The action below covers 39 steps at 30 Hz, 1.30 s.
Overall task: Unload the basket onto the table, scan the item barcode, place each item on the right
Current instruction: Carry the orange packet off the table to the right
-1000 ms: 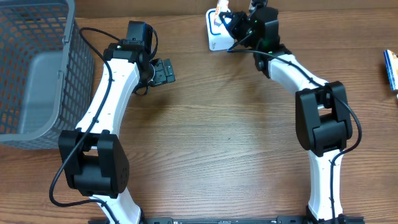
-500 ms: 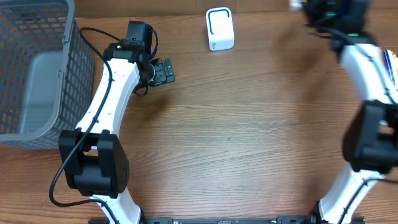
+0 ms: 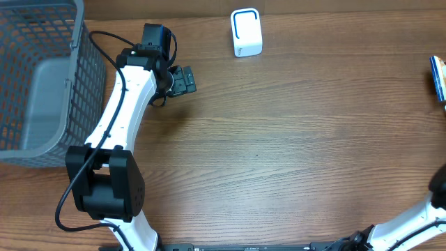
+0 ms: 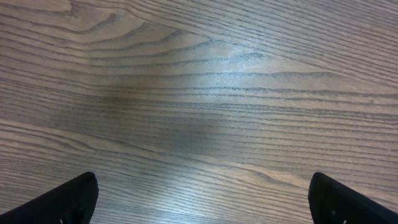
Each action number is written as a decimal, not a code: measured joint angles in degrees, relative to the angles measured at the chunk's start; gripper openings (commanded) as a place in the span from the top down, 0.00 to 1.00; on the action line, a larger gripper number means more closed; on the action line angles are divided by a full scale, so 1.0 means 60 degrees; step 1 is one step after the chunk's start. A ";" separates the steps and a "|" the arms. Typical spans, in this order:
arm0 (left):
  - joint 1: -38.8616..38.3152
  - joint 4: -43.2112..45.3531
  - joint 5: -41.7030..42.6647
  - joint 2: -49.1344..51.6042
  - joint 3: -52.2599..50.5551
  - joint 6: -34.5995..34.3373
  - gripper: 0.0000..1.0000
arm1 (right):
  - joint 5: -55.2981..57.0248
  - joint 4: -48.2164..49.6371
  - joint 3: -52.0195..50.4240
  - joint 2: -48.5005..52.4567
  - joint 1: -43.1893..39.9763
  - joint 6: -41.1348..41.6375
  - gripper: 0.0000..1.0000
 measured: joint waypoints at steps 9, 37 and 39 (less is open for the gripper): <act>0.0000 0.0000 0.0000 0.0000 0.0000 0.0004 0.00 | 0.1355 0.0011 0.0000 0.0033 -0.0455 -0.0885 0.57; 0.0000 -0.0007 0.0000 0.0000 0.0000 0.0000 0.00 | -0.2007 -0.7187 0.0106 -0.5748 -0.0113 -0.1060 0.14; 0.0000 0.0000 0.0000 0.0000 0.0000 0.0004 0.00 | -0.1832 -0.7861 -0.0091 -0.5909 0.0178 -0.1151 0.14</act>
